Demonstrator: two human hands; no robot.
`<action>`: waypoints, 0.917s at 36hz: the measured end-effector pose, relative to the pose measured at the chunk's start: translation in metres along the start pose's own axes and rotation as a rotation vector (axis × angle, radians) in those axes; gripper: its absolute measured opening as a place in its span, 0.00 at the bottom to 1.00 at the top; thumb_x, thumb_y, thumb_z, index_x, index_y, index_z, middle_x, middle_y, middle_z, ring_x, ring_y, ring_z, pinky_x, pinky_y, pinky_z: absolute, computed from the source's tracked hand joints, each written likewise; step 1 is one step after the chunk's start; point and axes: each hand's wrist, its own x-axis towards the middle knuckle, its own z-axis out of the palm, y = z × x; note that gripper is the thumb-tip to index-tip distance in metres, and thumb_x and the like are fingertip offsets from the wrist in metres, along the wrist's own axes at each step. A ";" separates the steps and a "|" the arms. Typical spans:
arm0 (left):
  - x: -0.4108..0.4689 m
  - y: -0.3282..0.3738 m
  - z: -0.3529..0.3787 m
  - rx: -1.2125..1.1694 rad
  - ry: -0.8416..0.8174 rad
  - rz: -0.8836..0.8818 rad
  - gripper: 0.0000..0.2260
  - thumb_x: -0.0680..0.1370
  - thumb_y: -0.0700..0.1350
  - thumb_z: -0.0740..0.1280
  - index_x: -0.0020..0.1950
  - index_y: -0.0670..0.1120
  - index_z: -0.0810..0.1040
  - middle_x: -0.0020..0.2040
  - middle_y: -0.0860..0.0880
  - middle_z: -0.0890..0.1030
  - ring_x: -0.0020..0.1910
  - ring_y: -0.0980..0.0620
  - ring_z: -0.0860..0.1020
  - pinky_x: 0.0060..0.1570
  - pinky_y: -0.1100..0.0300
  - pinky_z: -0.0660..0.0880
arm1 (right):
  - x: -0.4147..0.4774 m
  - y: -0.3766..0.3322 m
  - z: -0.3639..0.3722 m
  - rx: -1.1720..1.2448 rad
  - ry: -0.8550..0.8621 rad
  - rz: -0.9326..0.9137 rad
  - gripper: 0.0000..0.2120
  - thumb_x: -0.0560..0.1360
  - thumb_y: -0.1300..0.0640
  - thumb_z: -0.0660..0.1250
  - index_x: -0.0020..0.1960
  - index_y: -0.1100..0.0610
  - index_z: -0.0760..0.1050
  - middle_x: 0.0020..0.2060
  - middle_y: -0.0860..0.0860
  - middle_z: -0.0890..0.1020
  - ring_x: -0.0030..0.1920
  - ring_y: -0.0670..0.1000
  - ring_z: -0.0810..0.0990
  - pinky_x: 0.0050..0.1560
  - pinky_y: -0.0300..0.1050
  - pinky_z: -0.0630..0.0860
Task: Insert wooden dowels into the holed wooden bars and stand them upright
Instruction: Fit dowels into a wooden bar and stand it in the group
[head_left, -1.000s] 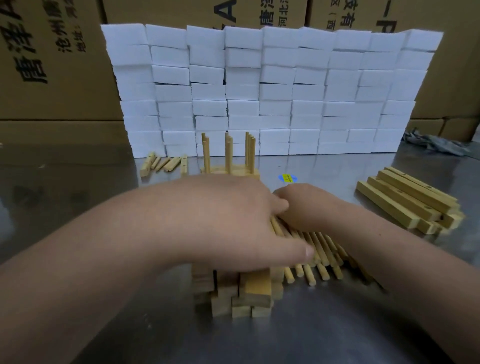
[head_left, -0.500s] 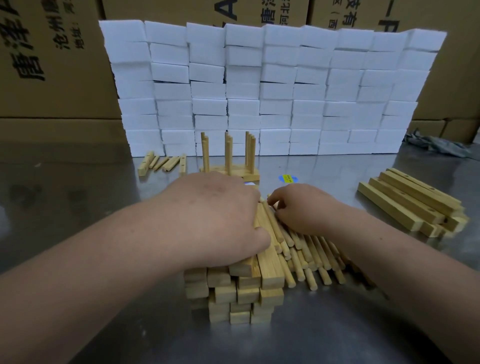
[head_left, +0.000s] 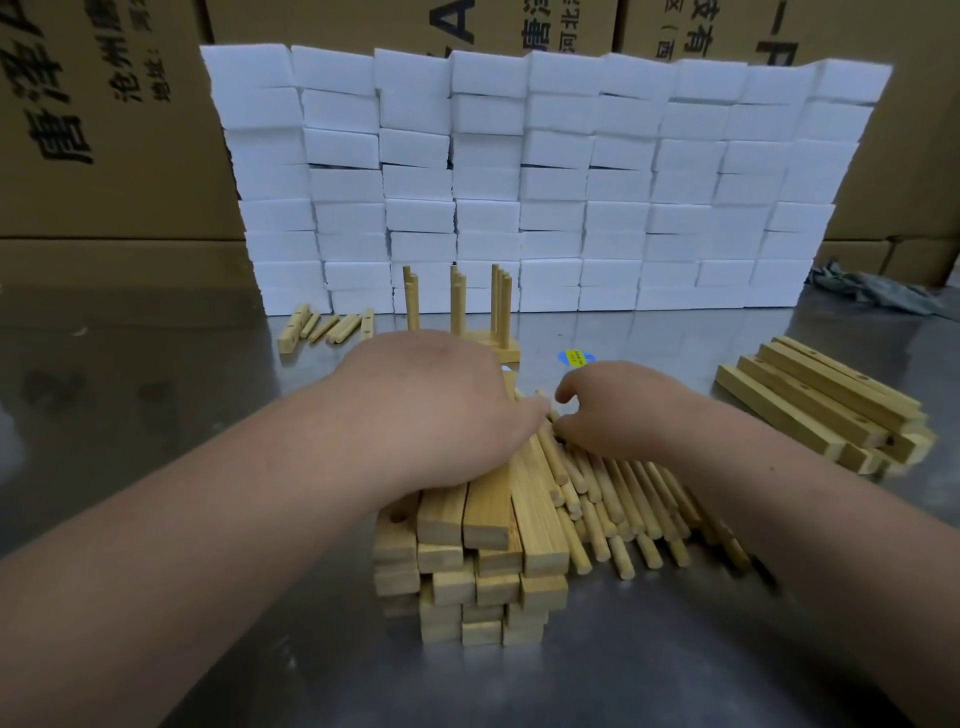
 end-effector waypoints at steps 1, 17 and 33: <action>0.004 0.000 0.000 -0.008 0.012 -0.017 0.25 0.78 0.63 0.49 0.63 0.50 0.73 0.54 0.49 0.76 0.44 0.54 0.67 0.30 0.62 0.59 | -0.001 0.000 -0.001 -0.013 0.003 -0.003 0.16 0.75 0.51 0.60 0.60 0.54 0.73 0.53 0.50 0.79 0.54 0.52 0.76 0.47 0.44 0.71; 0.033 -0.005 0.013 -0.085 -0.060 -0.048 0.21 0.79 0.60 0.50 0.34 0.48 0.67 0.35 0.50 0.69 0.33 0.56 0.67 0.28 0.60 0.59 | -0.003 -0.003 -0.005 -0.109 -0.049 -0.054 0.16 0.75 0.49 0.60 0.61 0.54 0.73 0.55 0.50 0.78 0.55 0.51 0.77 0.49 0.44 0.72; 0.034 -0.018 0.004 -0.330 0.044 -0.116 0.12 0.79 0.53 0.57 0.47 0.46 0.72 0.36 0.51 0.69 0.32 0.55 0.66 0.30 0.62 0.62 | -0.003 -0.002 -0.003 -0.073 -0.086 -0.052 0.15 0.76 0.51 0.60 0.59 0.57 0.74 0.53 0.53 0.79 0.52 0.52 0.78 0.46 0.43 0.73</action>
